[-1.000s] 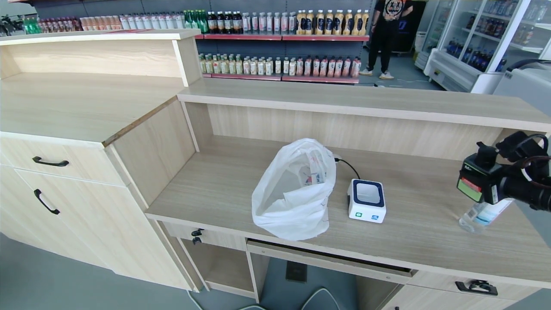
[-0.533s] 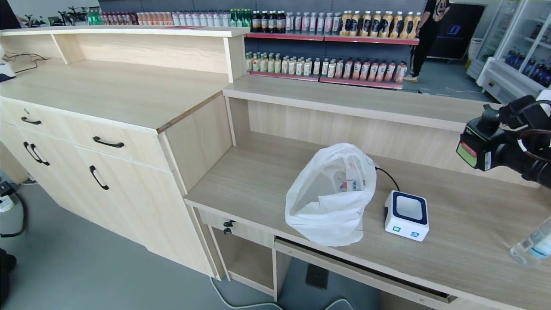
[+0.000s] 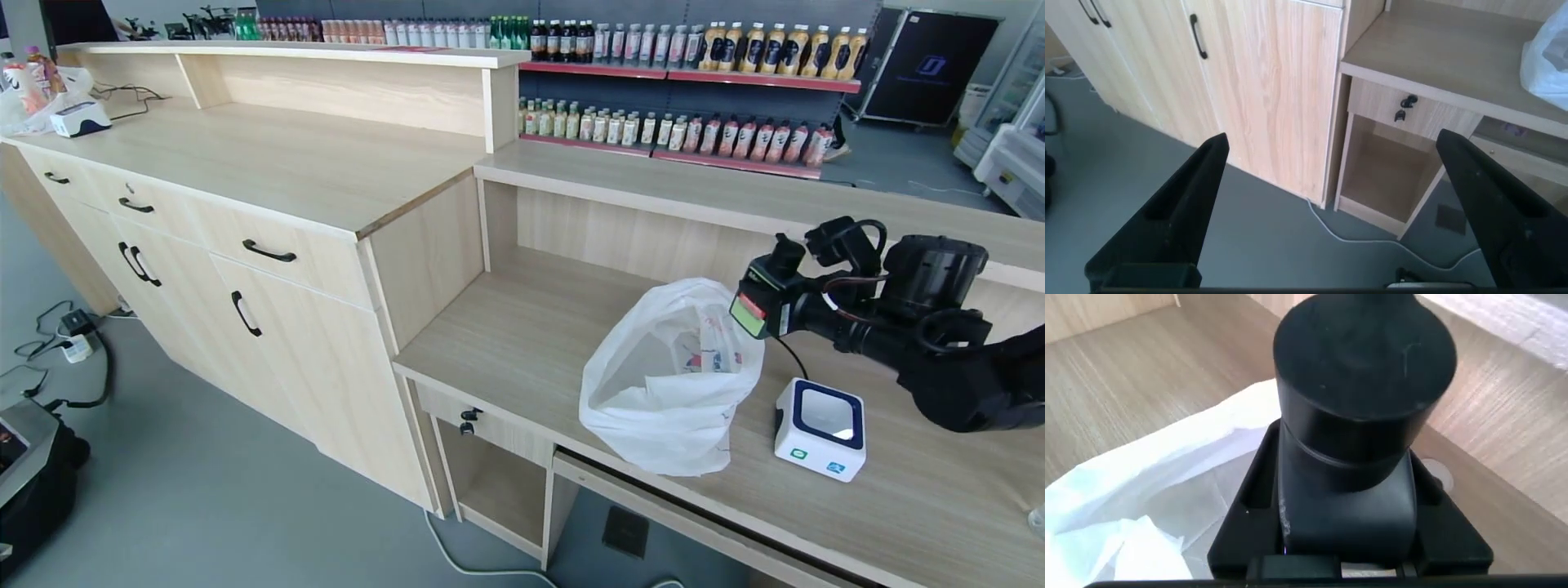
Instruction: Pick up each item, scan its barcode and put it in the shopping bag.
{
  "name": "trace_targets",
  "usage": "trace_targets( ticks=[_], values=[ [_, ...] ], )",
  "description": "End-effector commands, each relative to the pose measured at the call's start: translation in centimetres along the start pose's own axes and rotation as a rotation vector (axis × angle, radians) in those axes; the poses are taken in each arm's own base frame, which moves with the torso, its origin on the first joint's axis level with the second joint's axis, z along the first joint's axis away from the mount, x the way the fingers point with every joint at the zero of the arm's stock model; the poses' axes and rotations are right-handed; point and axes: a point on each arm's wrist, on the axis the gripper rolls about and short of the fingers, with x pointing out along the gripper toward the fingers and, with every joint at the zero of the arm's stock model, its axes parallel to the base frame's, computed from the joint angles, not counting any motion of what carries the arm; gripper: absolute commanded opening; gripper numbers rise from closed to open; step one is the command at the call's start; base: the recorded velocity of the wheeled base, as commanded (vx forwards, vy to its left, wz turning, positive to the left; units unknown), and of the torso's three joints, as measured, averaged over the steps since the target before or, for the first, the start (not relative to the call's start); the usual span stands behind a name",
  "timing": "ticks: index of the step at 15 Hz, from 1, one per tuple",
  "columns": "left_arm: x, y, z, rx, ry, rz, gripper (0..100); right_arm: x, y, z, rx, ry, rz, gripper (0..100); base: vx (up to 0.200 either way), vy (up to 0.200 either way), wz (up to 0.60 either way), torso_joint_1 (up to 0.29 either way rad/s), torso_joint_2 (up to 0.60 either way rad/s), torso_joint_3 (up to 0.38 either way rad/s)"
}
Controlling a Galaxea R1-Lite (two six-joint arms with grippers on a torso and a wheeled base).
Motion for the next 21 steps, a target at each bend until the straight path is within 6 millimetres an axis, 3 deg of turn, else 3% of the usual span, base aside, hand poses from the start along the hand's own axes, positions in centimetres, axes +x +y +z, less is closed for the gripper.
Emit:
trace_targets(
  ticks=[1,4,11,21],
  values=[
    [0.0,0.0,0.0,0.001,0.000,0.001,100,2.2,0.9,-3.5,0.021,0.065,0.053,0,0.000,0.000,0.00,0.000,0.00,0.000],
    [0.0,0.0,0.0,0.001,0.000,0.001,100,3.4,1.4,-6.3,0.041,0.117,0.089,0,0.000,0.000,0.00,0.000,0.00,0.000],
    [0.0,0.0,0.0,0.000,0.000,0.001,100,5.0,2.0,-9.4,0.049,0.138,0.126,0,0.000,0.000,0.00,0.000,0.00,0.000],
    [0.0,0.0,0.0,0.001,0.000,0.001,100,7.0,2.2,-11.2,0.060,0.141,0.149,0,0.000,0.000,0.00,0.000,0.00,0.000]
  ],
)
